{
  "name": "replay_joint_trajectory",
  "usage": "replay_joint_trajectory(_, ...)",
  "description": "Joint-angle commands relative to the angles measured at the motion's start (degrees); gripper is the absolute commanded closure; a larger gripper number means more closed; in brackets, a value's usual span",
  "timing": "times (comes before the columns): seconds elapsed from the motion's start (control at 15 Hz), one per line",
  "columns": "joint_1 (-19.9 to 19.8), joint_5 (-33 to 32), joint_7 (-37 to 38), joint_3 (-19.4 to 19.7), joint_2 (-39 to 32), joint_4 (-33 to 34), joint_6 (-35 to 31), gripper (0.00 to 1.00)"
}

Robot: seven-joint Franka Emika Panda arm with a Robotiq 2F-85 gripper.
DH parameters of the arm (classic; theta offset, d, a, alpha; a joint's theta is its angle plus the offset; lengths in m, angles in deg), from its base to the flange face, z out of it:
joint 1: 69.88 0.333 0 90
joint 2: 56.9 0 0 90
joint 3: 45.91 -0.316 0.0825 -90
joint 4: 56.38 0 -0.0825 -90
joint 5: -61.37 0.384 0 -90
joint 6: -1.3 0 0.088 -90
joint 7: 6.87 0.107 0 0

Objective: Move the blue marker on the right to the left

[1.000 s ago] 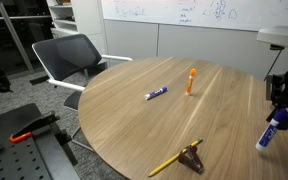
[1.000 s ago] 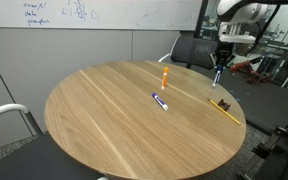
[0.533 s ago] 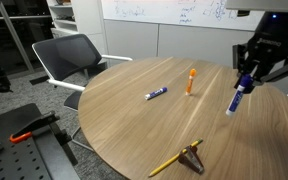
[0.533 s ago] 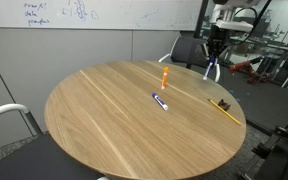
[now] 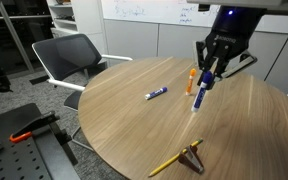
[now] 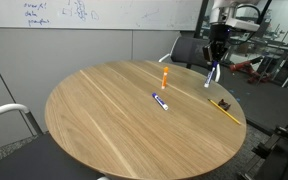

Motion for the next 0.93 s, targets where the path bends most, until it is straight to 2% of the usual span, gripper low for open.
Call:
replay_joint_trajectory(0.0,0.86,-2.55,-3.93,-0.97,8.14,-14.16,-6.95,0.95)
replay_joint_trajectory(0.4,3.86,-5.17,-2.8,-2.07,15.88,-33.51,-19.04,0.95)
replay_joint_trajectory(0.87,7.11,-4.94,0.02,-3.24,26.1,-57.33,-32.73,0.95)
